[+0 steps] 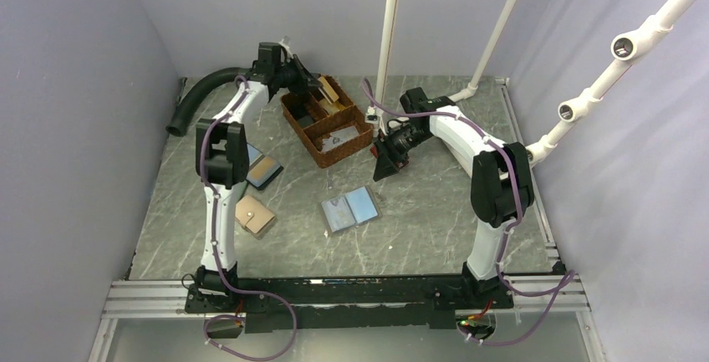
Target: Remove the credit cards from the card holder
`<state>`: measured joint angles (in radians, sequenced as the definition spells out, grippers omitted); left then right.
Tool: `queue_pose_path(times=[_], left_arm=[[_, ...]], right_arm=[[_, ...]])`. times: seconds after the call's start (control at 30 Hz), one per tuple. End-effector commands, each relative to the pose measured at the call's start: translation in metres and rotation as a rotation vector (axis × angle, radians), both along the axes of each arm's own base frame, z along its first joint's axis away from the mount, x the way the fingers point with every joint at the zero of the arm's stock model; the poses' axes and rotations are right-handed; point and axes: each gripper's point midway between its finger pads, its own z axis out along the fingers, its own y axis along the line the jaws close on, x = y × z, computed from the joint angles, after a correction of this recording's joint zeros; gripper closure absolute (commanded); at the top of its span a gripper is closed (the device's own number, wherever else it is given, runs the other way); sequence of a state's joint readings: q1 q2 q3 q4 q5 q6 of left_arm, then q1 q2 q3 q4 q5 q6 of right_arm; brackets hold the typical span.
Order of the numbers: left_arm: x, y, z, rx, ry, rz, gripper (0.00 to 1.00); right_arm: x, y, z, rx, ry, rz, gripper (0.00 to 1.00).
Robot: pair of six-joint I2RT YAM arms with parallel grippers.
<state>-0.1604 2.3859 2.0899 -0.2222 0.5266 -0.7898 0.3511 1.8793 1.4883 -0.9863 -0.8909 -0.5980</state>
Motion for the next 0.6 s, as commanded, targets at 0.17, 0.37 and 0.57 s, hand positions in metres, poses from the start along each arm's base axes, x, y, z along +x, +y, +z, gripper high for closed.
queue_pose_path(times=[0.17,0.37,0.57], left_arm=[[-0.004,-0.008,-0.003,0.125,0.034,-0.042,0.74],[-0.006,0.011,0.041,0.257,-0.077,-0.018,0.65],[-0.056,0.035,0.089,0.363,-0.153,-0.015,0.6]], right_arm=[[0.003,0.0,0.031,0.044,-0.098,-0.002,0.46],[0.003,-0.001,0.032,0.047,-0.123,0.004,0.46],[0.001,0.002,0.033,0.056,-0.154,0.005,0.46]])
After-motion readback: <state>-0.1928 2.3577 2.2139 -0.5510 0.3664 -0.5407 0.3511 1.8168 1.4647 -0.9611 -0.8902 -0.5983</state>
